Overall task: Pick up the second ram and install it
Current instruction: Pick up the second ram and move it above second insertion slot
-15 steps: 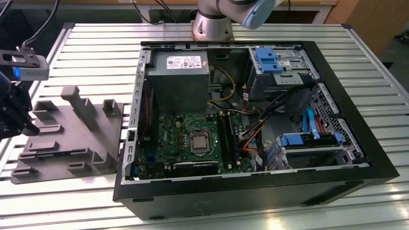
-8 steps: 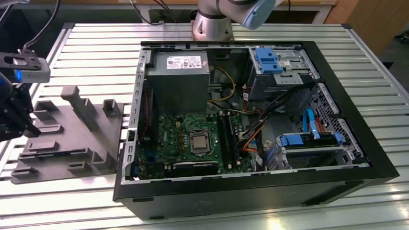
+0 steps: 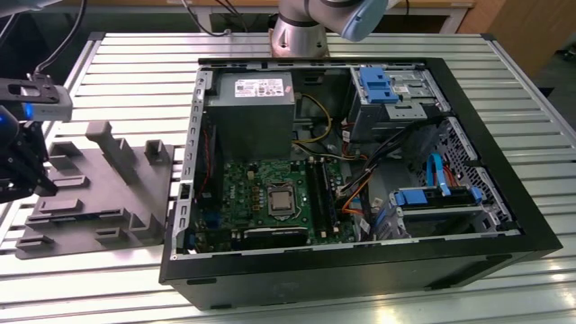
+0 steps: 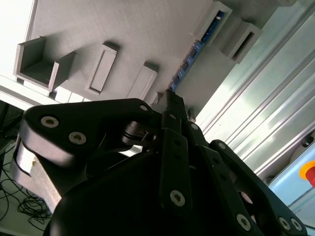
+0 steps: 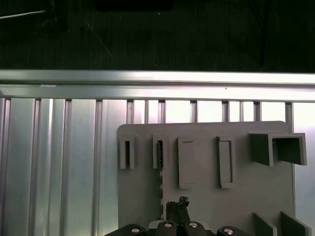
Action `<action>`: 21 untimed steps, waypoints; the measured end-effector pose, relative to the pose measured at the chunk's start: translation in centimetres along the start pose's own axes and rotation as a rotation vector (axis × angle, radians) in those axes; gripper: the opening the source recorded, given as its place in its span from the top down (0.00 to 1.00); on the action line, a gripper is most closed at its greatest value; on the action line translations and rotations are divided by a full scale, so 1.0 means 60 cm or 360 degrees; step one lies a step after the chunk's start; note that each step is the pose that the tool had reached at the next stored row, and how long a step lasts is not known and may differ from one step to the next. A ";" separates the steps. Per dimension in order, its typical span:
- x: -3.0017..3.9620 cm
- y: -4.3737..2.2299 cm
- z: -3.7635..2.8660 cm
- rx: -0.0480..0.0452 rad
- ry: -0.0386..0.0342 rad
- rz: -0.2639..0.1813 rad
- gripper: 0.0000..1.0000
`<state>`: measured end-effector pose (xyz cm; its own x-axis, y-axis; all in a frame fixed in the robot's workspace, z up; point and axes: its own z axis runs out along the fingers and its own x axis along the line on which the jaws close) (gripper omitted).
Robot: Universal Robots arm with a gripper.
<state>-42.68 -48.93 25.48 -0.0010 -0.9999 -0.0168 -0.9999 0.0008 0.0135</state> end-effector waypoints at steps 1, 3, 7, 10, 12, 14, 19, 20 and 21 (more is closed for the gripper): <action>0.001 0.000 0.001 0.0000 0.0000 0.0000 0.89; 0.001 0.000 0.003 0.0000 0.0000 0.0000 0.89; 0.003 0.000 0.006 0.0000 0.0000 0.0000 0.89; 0.004 0.000 0.009 0.0000 0.0000 0.0000 0.89; 0.006 0.000 0.011 0.0000 0.0000 0.0000 0.89; 0.007 0.000 0.012 0.0000 0.0000 0.0000 0.89; 0.011 0.000 0.016 0.0000 0.0000 0.0000 0.89; 0.012 0.000 0.018 0.0000 0.0000 0.0000 0.89; 0.013 0.000 0.019 0.0000 0.0000 0.0000 0.89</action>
<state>-42.67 -49.66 24.34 -0.0010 -0.9999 -0.0169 -0.9999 0.0008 0.0134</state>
